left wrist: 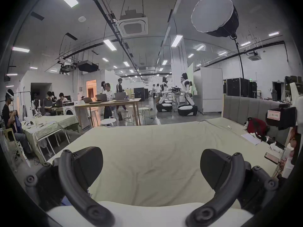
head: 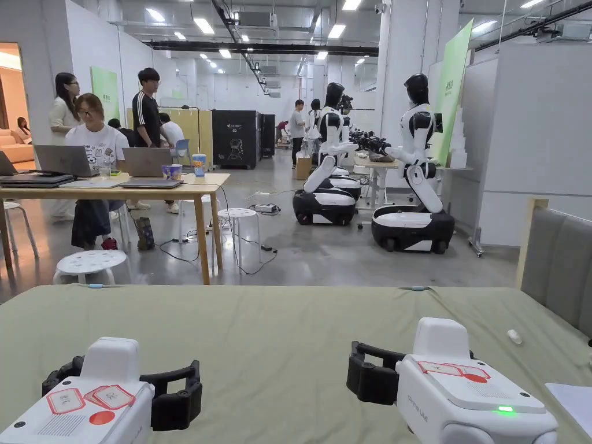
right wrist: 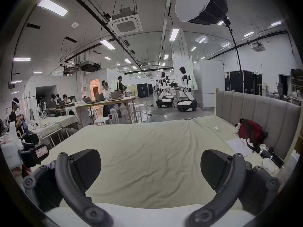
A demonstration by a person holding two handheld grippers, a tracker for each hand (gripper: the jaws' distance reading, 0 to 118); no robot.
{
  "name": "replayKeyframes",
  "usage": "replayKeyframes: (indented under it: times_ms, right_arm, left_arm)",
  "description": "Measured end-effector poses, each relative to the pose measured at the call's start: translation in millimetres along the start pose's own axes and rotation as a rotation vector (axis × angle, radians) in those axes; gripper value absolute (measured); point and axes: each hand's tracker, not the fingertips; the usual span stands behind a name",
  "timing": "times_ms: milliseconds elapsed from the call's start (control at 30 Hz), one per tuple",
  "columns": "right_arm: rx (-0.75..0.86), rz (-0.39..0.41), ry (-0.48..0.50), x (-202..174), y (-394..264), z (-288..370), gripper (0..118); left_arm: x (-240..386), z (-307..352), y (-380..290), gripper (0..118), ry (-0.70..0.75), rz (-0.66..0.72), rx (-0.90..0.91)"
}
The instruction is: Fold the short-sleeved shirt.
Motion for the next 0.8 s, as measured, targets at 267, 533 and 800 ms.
replayKeyframes:
  times_ms: [267, 533, 800]
  right_arm:
    - [-0.036, -0.028, 0.004, 4, 1, -1, 118]
    - [-0.069, -0.033, 0.067, 2, 0, 4, 118]
    - [-0.035, 0.002, 0.018, -3, 2, 7, 118]
  left_arm:
    - [4, 4, 3, 118, -0.007, 0.003, 0.005]
    - [0, 2, -1, 118, -0.005, 0.005, 0.003]
    - [0, 6, 1, 118, -0.008, 0.010, 0.006]
